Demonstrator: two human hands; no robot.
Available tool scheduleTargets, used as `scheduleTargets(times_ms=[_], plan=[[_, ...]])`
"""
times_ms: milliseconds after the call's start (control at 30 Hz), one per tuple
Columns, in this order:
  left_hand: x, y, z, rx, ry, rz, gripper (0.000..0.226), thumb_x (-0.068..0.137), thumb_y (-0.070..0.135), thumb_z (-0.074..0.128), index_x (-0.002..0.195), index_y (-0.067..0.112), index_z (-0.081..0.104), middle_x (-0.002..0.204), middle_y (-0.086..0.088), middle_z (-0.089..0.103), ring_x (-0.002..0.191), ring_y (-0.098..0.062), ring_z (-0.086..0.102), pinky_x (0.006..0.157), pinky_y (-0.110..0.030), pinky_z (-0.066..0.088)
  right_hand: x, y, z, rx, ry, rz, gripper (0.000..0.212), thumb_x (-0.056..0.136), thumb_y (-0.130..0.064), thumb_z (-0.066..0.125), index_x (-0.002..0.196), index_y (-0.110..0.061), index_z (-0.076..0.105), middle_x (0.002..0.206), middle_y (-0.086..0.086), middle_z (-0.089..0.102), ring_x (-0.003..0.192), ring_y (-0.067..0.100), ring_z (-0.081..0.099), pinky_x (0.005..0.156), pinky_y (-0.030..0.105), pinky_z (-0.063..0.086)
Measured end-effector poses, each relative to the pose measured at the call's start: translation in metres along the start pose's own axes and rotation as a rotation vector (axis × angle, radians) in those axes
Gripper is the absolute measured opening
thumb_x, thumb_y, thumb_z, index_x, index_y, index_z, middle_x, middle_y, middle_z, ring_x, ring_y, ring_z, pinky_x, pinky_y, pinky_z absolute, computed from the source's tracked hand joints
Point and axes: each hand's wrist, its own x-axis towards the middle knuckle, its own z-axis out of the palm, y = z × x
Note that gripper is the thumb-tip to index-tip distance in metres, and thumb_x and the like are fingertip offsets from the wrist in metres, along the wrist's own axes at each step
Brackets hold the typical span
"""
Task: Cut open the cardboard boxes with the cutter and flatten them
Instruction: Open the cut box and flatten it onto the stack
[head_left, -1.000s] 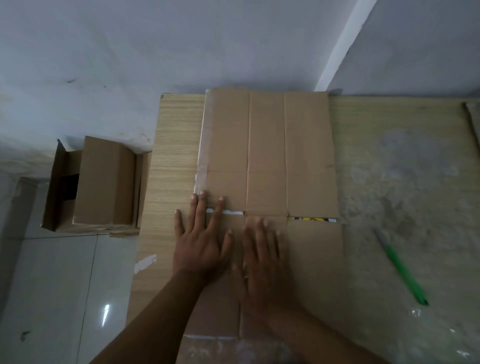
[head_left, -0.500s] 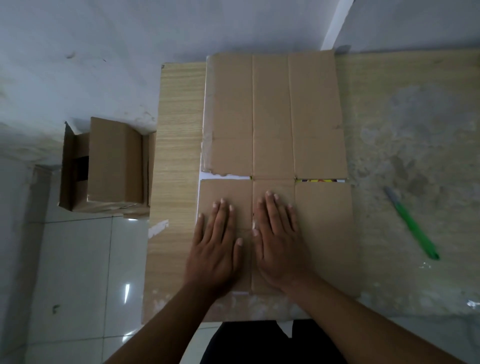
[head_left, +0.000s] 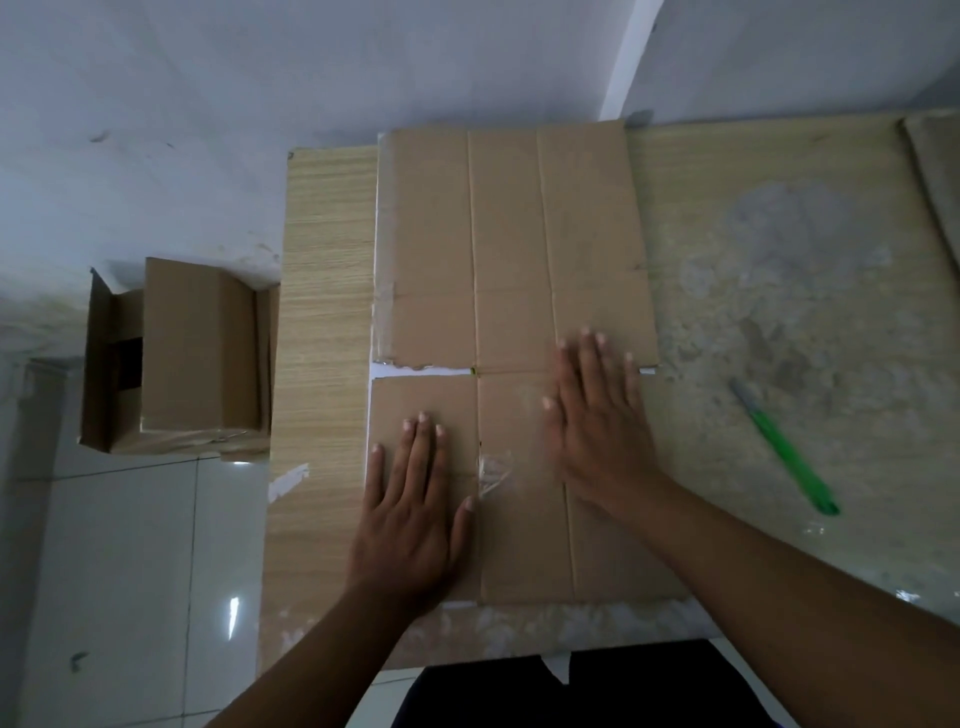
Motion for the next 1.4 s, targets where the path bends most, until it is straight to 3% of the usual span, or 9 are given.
scheduleTargets(times_ms=[133, 400, 533, 633, 800, 1033, 1400], plan=[[-0.001, -0.002, 0.002, 0.009, -0.003, 0.006, 0.073, 0.107, 0.049, 0.030, 0.163, 0.005, 0.016, 0.173, -0.012, 0.008, 0.160, -0.027, 0.008, 0.124, -0.059, 0.022, 0.058, -0.032, 0.001, 0.092, -0.003, -0.022, 0.066, 0.101, -0.045, 0.027, 0.159, -0.014, 0.021, 0.167, 0.011, 0.015, 0.155, 0.026, 0.008, 0.123, 0.053, 0.010], [0.028, -0.010, 0.007, -0.045, 0.040, -0.055, 0.073, 0.107, 0.055, 0.026, 0.163, 0.009, 0.021, 0.172, -0.011, 0.015, 0.160, -0.025, 0.011, 0.126, -0.053, 0.021, 0.115, -0.014, -0.001, 0.139, 0.061, 0.187, 0.068, 0.096, -0.049, 0.032, 0.158, -0.022, 0.025, 0.166, 0.013, 0.016, 0.154, 0.029, 0.012, 0.124, 0.051, 0.010], [0.089, -0.028, -0.002, -0.020, 0.035, -0.012, 0.077, 0.106, 0.059, 0.023, 0.164, 0.009, 0.015, 0.173, -0.013, 0.003, 0.160, -0.025, -0.001, 0.129, -0.051, 0.009, 0.118, -0.014, -0.002, 0.115, 0.071, 0.197, 0.070, 0.095, -0.050, 0.035, 0.159, -0.024, 0.024, 0.166, 0.013, 0.014, 0.153, 0.030, 0.012, 0.123, 0.051, 0.009], [0.155, -0.045, -0.014, 0.008, 0.039, -0.094, 0.077, 0.104, 0.062, 0.017, 0.166, 0.019, 0.005, 0.172, -0.010, -0.014, 0.158, -0.025, -0.016, 0.127, -0.055, -0.006, 0.118, -0.014, 0.000, 0.101, 0.073, 0.191, 0.071, 0.095, -0.051, 0.034, 0.159, -0.024, 0.021, 0.167, 0.012, 0.011, 0.154, 0.029, 0.009, 0.123, 0.052, 0.008], [0.211, -0.068, -0.023, -0.102, 0.026, -0.363, 0.079, 0.103, 0.062, 0.023, 0.165, 0.025, -0.007, 0.173, -0.008, -0.010, 0.158, -0.023, -0.017, 0.126, -0.059, -0.004, 0.127, -0.009, -0.001, 0.086, 0.064, 0.178, 0.075, 0.092, -0.053, 0.034, 0.159, -0.023, 0.020, 0.167, 0.015, 0.008, 0.154, 0.032, 0.005, 0.124, 0.052, 0.006], [0.211, -0.063, -0.023, -0.101, 0.067, -0.373, 0.082, 0.099, 0.063, 0.025, 0.165, 0.025, -0.005, 0.173, -0.008, -0.005, 0.159, -0.020, -0.013, 0.127, -0.056, -0.005, 0.195, 0.008, -0.005, 0.070, 0.046, 0.215, 0.071, 0.096, -0.053, 0.024, 0.160, -0.023, 0.016, 0.166, 0.018, 0.007, 0.154, 0.031, 0.002, 0.124, 0.050, 0.002], [0.212, -0.062, -0.022, -0.063, 0.073, -0.367, 0.085, 0.098, 0.065, 0.022, 0.165, 0.021, -0.005, 0.173, -0.010, -0.005, 0.159, -0.023, -0.012, 0.126, -0.058, -0.002, 0.316, -0.016, -0.013, 0.116, 0.076, 0.445, 0.072, 0.091, -0.040, 0.026, 0.154, -0.005, 0.030, 0.161, 0.026, 0.022, 0.150, 0.041, 0.017, 0.122, 0.055, 0.007]])
